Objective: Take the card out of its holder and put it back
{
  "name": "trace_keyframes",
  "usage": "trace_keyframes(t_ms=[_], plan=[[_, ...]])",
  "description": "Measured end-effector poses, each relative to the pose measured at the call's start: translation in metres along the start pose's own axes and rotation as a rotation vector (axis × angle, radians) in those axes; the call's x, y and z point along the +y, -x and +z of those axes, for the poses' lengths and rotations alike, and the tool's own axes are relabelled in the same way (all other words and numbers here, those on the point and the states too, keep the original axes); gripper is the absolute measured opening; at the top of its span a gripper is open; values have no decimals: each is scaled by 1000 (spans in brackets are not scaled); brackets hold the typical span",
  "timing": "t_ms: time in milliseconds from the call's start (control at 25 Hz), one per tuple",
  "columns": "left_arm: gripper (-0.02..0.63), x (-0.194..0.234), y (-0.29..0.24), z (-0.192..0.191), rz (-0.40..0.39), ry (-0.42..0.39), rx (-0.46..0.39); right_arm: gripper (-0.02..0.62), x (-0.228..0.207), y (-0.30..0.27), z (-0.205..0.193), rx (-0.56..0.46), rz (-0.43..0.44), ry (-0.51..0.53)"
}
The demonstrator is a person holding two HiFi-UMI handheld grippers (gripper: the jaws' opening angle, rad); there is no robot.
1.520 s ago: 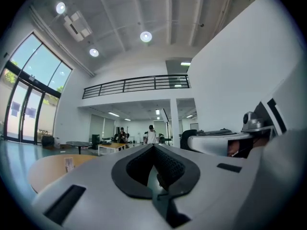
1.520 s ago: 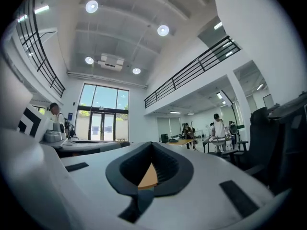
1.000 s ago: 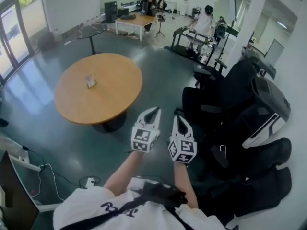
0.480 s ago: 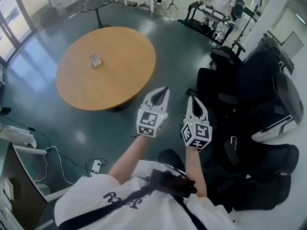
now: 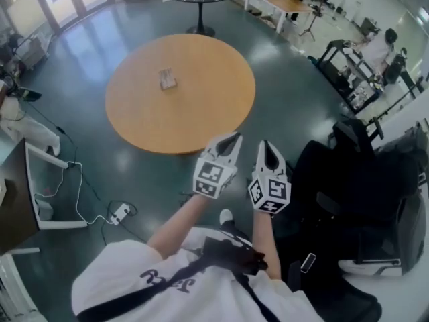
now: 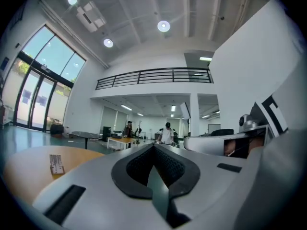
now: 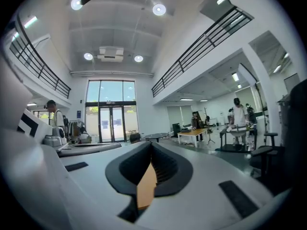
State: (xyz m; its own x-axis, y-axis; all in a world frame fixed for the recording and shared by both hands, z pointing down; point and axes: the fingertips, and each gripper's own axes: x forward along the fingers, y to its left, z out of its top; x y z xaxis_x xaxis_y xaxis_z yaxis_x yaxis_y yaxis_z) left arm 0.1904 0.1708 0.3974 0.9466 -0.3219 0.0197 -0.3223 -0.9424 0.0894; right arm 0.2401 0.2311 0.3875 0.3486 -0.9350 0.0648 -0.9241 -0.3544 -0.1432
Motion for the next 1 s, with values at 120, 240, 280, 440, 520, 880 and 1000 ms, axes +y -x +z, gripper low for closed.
trace_keyframes(t_ms=[120,240,280,440,520,880,1000], plan=[[9,20,-10,9,102,7,-19,12,3,-32,5,7,116,-7],[11,44,-4,14,216,7,-30,12,10,-57,5,21,211,-15],[11,54,0,13,258,10,-25,12,15,-66,3,30,244,-21],[11,90,18,6,406,28,-4,12,43,-95,-12,90,377,-24],[11,107,26,7,464,33,-7,12,59,-105,-13,105,439,-18],[9,207,31,5,505,55,-3,12,137,-186,-17,117,539,-11],[11,252,27,13,472,36,-7,12,173,-218,-8,88,565,-18]])
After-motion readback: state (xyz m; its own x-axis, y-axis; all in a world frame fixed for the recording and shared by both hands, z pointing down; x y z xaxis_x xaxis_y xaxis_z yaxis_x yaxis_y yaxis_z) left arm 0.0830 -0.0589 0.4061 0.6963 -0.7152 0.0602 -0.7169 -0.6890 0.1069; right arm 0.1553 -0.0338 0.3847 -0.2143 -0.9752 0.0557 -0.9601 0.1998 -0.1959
